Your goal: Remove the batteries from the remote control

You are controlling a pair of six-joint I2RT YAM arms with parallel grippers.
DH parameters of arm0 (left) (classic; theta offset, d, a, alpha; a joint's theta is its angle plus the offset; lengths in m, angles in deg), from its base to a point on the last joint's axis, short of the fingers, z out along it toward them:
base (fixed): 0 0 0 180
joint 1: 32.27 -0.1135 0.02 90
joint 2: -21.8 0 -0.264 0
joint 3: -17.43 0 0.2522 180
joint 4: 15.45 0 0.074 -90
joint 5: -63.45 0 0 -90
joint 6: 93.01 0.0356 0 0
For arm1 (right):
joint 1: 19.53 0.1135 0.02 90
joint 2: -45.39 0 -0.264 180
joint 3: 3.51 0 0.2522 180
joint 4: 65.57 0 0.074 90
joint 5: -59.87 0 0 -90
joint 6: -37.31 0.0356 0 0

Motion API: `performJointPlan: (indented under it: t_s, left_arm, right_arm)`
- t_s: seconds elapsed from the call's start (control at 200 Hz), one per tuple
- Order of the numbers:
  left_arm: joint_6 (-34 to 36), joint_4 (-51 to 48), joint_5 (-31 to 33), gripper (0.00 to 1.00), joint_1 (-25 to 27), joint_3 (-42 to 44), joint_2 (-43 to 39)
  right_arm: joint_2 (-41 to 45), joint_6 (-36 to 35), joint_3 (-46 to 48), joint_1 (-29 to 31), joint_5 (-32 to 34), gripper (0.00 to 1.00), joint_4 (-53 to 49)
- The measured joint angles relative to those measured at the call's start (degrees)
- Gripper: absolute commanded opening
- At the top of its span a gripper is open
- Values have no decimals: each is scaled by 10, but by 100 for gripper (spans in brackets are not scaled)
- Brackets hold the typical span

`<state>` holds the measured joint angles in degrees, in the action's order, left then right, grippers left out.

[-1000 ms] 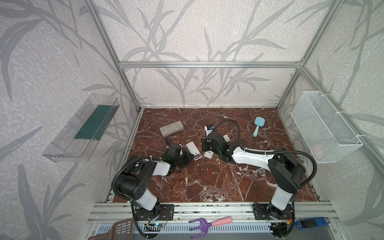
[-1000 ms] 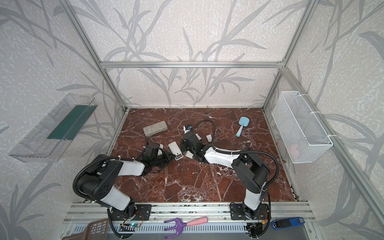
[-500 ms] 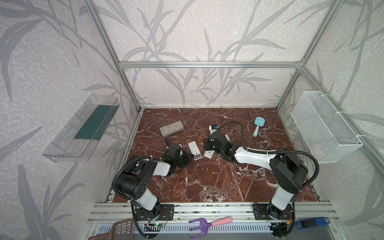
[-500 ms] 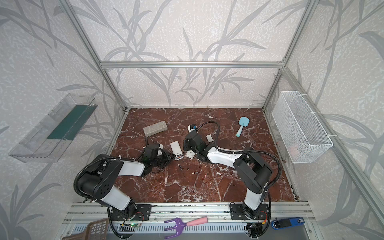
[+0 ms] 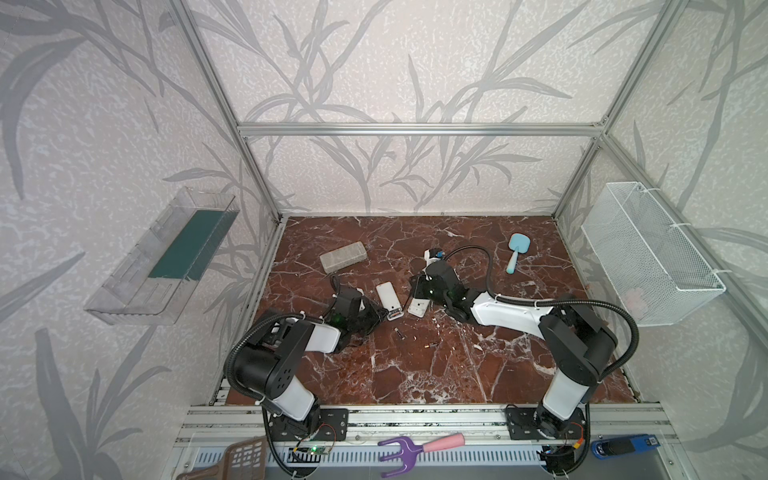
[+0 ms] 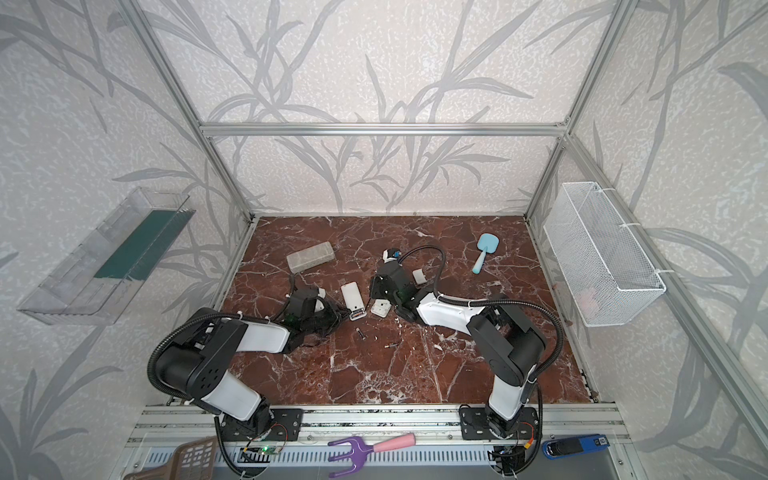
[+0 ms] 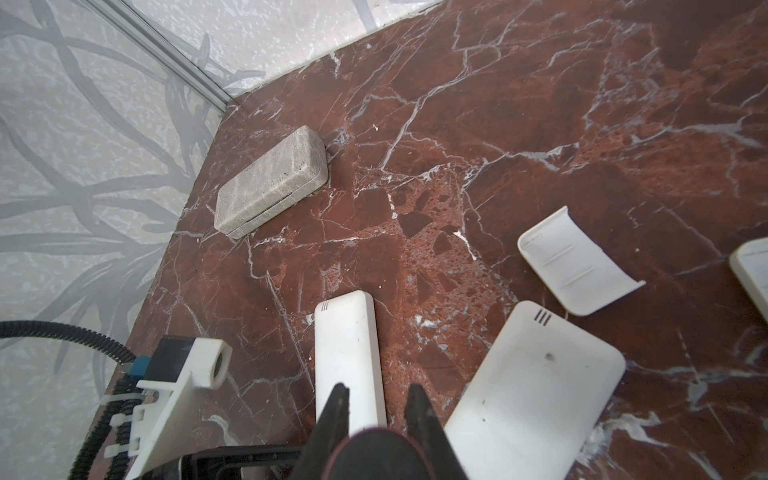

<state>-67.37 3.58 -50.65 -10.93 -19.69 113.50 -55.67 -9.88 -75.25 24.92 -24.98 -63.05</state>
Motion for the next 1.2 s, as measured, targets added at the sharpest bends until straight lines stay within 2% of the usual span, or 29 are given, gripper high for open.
performJointPlan:
  t_s: [0.75, 1.2]
  left_arm:
    - [-1, 16, 1, 21, 0, 0, 9]
    - [-2, 17, 4, 21, 1, -1, 10]
  right_arm:
    - [0, 54, 13, -21, -22, 0, 28]
    - [-5, 48, 13, -23, -26, 0, 27]
